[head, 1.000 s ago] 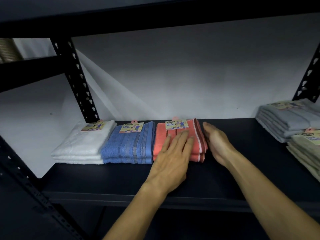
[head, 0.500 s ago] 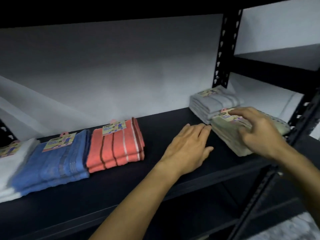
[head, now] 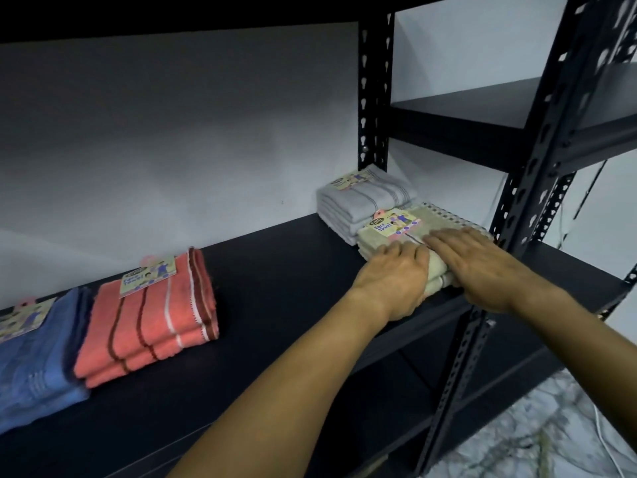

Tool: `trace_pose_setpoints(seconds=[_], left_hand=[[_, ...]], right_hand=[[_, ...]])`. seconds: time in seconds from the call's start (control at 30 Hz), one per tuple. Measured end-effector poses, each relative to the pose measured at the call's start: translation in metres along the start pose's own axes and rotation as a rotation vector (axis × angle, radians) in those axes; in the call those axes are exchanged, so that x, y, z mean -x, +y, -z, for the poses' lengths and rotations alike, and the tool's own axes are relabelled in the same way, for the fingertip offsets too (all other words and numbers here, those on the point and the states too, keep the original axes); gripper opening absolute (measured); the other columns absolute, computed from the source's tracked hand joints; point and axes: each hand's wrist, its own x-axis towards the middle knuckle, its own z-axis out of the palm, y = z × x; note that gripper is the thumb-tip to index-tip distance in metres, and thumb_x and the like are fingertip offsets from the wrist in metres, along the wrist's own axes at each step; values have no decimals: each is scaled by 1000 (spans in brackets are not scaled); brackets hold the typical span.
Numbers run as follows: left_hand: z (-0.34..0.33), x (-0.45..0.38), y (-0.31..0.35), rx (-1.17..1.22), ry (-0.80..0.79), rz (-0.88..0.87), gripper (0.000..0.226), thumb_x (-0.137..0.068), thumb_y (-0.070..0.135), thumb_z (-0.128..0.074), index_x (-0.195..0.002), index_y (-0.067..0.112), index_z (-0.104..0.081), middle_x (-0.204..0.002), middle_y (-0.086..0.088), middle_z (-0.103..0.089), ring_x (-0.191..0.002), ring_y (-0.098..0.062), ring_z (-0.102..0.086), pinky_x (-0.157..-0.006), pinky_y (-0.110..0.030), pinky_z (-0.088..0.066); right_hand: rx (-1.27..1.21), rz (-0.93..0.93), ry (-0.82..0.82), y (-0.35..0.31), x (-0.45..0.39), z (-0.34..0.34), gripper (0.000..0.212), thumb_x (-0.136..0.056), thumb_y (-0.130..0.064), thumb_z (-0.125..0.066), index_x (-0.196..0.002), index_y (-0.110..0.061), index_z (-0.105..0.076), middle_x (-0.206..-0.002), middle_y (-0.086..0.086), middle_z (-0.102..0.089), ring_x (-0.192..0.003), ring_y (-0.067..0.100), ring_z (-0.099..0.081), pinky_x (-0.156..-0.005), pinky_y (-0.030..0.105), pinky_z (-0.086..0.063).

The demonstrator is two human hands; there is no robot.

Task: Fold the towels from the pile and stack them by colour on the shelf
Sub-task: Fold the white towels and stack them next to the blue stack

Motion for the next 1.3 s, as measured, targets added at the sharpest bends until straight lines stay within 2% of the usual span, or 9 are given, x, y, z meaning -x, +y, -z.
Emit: trace_pose_setpoints(seconds=[0.23,0.37,0.5,0.57,1.03,1.1,1.17,1.23,1.3], left_hand=[[8,1,10,-93,-34,-10,50,-94,13,-54,-138,2,-35,-123,-18,-58,-107,-32,-58,-87,-40,-48],[18,16,1,4,-36,-33,43,-96,8,-48,-138,4,-37,-117,-16,-58,-102,-30,-58,-74,-37,-44],[35,43,-15,101,-90,-52,40,-98,7,-47,-137,6,-39,-112,-15,-57,-97,-30,-57,-70,-34,-39],[42,62,-23,136,-118,-40,37,-98,9,-47,-135,8,-40,-112,-14,-57,-96,-28,-55,-71,-34,-39],[42,179,-62,62,-147,299,29,-96,7,-43,-125,12,-40,-125,-8,-47,-114,-26,-49,-70,-32,-35],[37,184,-65,64,-100,312,32,-95,4,-43,-126,10,-42,-127,-9,-47,-117,-26,-48,-75,-32,-38],[27,189,-68,71,-14,296,41,-88,0,-50,-129,7,-46,-130,-13,-50,-123,-29,-48,-94,-33,-42],[20,194,-69,31,18,294,61,-76,3,-65,-135,4,-46,-139,-16,-49,-133,-32,-45,-111,-40,-37],[21,196,-65,-15,31,313,82,-67,16,-75,-141,4,-41,-145,-14,-45,-140,-30,-39,-116,-47,-31]], right_hand=[[-28,17,106,-6,4,-4,91,-46,10,-72,-134,-3,-51,-128,15,-60,-119,31,-57,-110,44,-26],[-98,50,160,-18,11,1,80,-57,4,-80,-131,-6,-52,-123,11,-63,-114,27,-59,-108,39,-30],[-184,77,194,-39,17,8,74,-67,-8,-83,-134,-7,-52,-129,9,-62,-116,27,-58,-96,37,-46],[-219,118,212,-54,17,8,71,-70,-11,-82,-134,-7,-52,-132,9,-60,-116,27,-57,-98,37,-44],[-447,328,377,-164,-27,2,63,-79,-13,-77,-136,-9,-50,-138,7,-52,-124,20,-45,-107,36,-38],[-454,340,370,-169,-33,2,63,-80,-12,-75,-137,-8,-49,-139,8,-51,-126,20,-43,-110,35,-34],[-443,342,337,-170,-36,1,65,-82,-15,-74,-140,-9,-46,-143,7,-48,-130,18,-38,-111,36,-33],[-496,352,274,-166,-36,6,71,-83,-20,-70,-146,-13,-39,-149,2,-41,-137,12,-30,-115,31,-26],[-711,344,205,-159,-34,22,73,-81,-20,-66,-148,-15,-36,-151,-5,-37,-141,4,-25,-116,22,-20]])
